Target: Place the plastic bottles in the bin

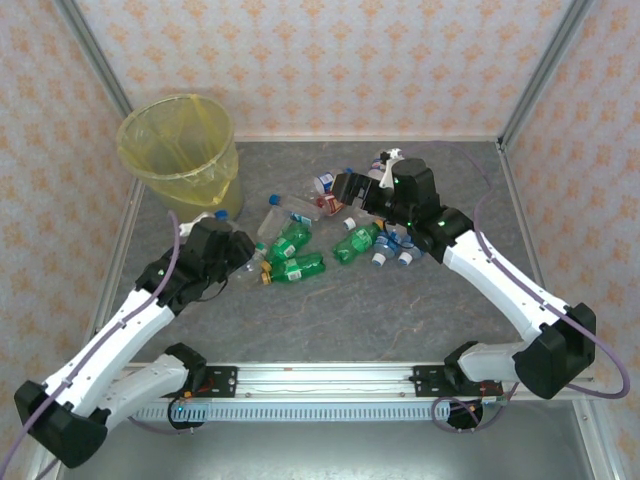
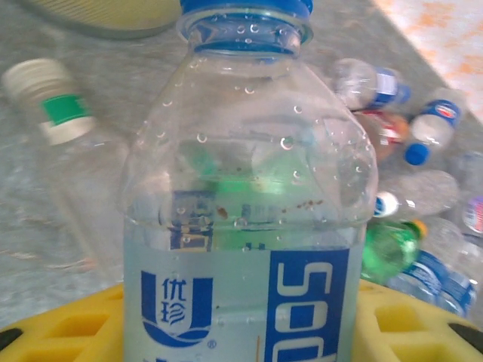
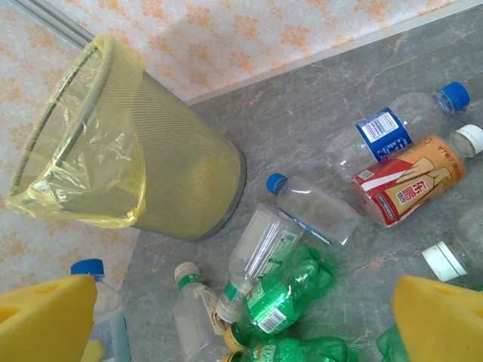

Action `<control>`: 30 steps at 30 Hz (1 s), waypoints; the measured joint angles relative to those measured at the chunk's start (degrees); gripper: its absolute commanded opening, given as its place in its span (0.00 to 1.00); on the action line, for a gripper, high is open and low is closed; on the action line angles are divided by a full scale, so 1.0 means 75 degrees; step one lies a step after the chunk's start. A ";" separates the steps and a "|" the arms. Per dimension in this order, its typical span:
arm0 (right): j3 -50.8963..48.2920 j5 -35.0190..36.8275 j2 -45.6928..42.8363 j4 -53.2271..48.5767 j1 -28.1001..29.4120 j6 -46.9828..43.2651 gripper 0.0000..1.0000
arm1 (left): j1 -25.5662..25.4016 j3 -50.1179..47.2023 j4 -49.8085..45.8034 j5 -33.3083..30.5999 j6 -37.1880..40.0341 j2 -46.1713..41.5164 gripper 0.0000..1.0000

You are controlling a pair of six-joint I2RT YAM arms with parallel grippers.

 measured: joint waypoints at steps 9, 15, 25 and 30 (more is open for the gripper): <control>0.0009 0.0006 -0.0090 -0.0117 0.0020 -0.0003 1.00 | -0.0481 0.2483 -0.0117 -0.0568 0.0315 0.1271 0.55; 0.0009 0.0000 -0.0370 -0.0070 0.0146 -0.0003 1.00 | 0.0020 0.4051 -0.0221 -0.0729 0.0886 0.1891 0.55; 0.0446 0.0055 -0.0297 -0.0061 0.0918 -0.0041 1.00 | 0.2177 0.5039 -0.0245 -0.0274 0.1781 0.2597 0.55; 0.0577 0.0166 -0.0251 -0.0058 0.1110 -0.0038 1.00 | 0.3319 0.5721 -0.0213 0.0134 0.2107 0.3069 0.54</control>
